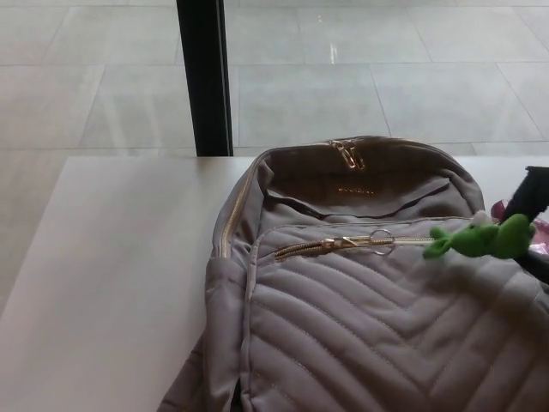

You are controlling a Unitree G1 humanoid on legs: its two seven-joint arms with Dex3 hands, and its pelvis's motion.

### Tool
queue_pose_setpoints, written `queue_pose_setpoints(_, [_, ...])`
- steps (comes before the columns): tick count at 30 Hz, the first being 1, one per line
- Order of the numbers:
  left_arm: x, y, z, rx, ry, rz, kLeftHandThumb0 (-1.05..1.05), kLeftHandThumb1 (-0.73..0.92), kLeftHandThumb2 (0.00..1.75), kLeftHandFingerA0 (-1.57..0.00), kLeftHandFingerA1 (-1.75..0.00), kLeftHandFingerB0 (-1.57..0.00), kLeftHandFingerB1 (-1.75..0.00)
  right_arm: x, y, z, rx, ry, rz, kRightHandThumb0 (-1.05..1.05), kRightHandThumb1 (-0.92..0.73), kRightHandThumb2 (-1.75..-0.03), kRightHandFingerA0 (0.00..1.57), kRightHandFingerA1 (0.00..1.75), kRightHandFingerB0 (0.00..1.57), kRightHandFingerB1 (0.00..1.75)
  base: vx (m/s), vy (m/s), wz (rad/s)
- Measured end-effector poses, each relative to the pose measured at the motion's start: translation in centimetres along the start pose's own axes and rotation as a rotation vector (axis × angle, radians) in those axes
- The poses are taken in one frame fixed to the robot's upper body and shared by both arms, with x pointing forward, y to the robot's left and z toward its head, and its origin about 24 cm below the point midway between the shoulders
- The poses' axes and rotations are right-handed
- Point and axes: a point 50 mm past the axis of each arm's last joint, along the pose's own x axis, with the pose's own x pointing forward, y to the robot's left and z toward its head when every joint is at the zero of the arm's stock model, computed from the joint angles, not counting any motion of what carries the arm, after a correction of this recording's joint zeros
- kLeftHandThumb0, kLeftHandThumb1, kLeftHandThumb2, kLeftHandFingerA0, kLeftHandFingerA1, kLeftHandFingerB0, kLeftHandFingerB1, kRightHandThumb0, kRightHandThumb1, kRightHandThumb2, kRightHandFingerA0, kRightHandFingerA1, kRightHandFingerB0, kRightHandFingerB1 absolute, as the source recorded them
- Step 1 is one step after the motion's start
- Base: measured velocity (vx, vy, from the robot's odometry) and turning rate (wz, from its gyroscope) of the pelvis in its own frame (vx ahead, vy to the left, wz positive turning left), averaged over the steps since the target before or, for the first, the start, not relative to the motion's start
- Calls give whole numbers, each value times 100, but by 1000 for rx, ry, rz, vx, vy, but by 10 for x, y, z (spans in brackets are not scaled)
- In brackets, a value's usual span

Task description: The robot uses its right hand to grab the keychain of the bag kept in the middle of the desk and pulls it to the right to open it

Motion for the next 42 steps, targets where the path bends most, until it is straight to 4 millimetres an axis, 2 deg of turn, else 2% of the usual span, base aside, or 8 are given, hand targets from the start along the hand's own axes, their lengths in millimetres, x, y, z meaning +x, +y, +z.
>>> queue_pose_setpoints(14, [-1, 0, -3, -20, 7, -12, -84, 82, 120, -50, -58, -33, -51, -10, -39, -43, 63, 163, -147, -17, -52, -124, 92, 175, 81, 153, 0, 0, 0])
queue_pose_setpoints(15, [-1, 0, -3, -19, 8, -12, -87, 92, 84, -58, -47, -38, -40, -11, -44, -50, 73, 193, -163, -26, -51, -116, 92, 175, 80, 152, 0, 0, 0])
queue_pose_setpoints(24, [-2, -1, -7, -19, 18, -14, -94, 91, 83, -56, -49, -38, -43, -27, -52, -93, 123, 333, -227, -32, -55, -109, 99, 175, 80, 157, 0, 0, 0])
queue_pose_setpoints(25, [-2, -1, -7, -20, 18, -14, -84, 82, 120, -50, -58, -33, -51, -29, -51, -97, 121, 345, -229, -32, -53, -112, 98, 175, 78, 151, 0, 0, 0])
queue_pose_setpoints(34, [-3, -1, -9, -22, 24, -14, -92, 92, 86, -56, -49, -34, -42, -59, -53, -147, 79, 544, -229, -37, -52, -114, 96, 175, 74, 159, 0, 0, 0])
queue_pose_setpoints(35, [-3, -1, -10, -21, 25, -15, -86, 83, 121, -52, -58, -33, -52, -62, -52, -151, 77, 561, -232, -36, -53, -112, 97, 175, 75, 160, 0, 0, 0])
queue_pose_setpoints(39, [-3, -1, -11, -14, 26, -17, -93, 91, 85, -55, -49, -34, -42, -73, -47, -164, 79, 627, -233, -32, -49, -121, 97, 175, 77, 157, 0, 0, 0])
queue_pose_setpoints(42, [-3, -1, -11, -15, 27, -17, -90, 92, 85, -57, -50, -33, -42, -77, -46, -167, 109, 633, -227, -44, -69, -62, 93, 129, 50, 53, 0, 0, 0])
